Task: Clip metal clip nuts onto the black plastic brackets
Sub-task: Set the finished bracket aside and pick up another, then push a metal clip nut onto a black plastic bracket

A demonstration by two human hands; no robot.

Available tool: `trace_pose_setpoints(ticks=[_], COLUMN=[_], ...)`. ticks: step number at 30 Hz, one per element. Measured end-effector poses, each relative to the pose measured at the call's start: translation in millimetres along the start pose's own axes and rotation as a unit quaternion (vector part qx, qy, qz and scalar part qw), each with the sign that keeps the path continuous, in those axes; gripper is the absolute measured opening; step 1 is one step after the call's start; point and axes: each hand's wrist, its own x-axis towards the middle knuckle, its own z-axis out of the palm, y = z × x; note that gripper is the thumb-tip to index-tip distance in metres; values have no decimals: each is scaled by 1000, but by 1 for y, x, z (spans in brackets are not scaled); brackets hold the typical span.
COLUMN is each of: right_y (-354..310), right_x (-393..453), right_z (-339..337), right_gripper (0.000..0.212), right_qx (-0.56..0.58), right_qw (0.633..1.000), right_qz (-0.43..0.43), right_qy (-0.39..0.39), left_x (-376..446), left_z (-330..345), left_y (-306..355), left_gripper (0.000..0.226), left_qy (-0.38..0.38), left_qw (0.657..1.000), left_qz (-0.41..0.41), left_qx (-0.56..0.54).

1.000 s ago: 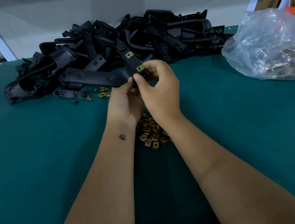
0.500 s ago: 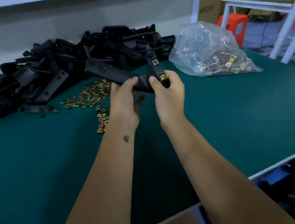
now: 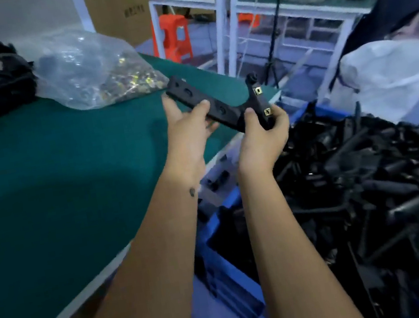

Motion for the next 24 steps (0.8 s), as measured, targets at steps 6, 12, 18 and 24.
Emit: trace_pose_setpoints(ticks=[6, 12, 18, 24], right_y=[6, -7, -19, 1], right_x=[47, 90, 123, 90], right_z=[-106, -180, -181, -116], right_gripper=[25, 32, 89, 82], right_qx=[-34, -103, -223, -308], right_qw=[988, 974, 940, 933], right_qz=[35, 58, 107, 141], right_qy=[148, 191, 236, 125], left_x=[-29, -33, -32, -22], left_z=[60, 56, 52, 39], left_y=[-74, -104, -98, -72], left_gripper=[34, 10, 14, 17], left_qy=[-109, -277, -331, -244], left_qw=[974, 898, 859, 923], left_qz=[-183, -234, -246, -210], left_qx=[72, 248, 302, 212])
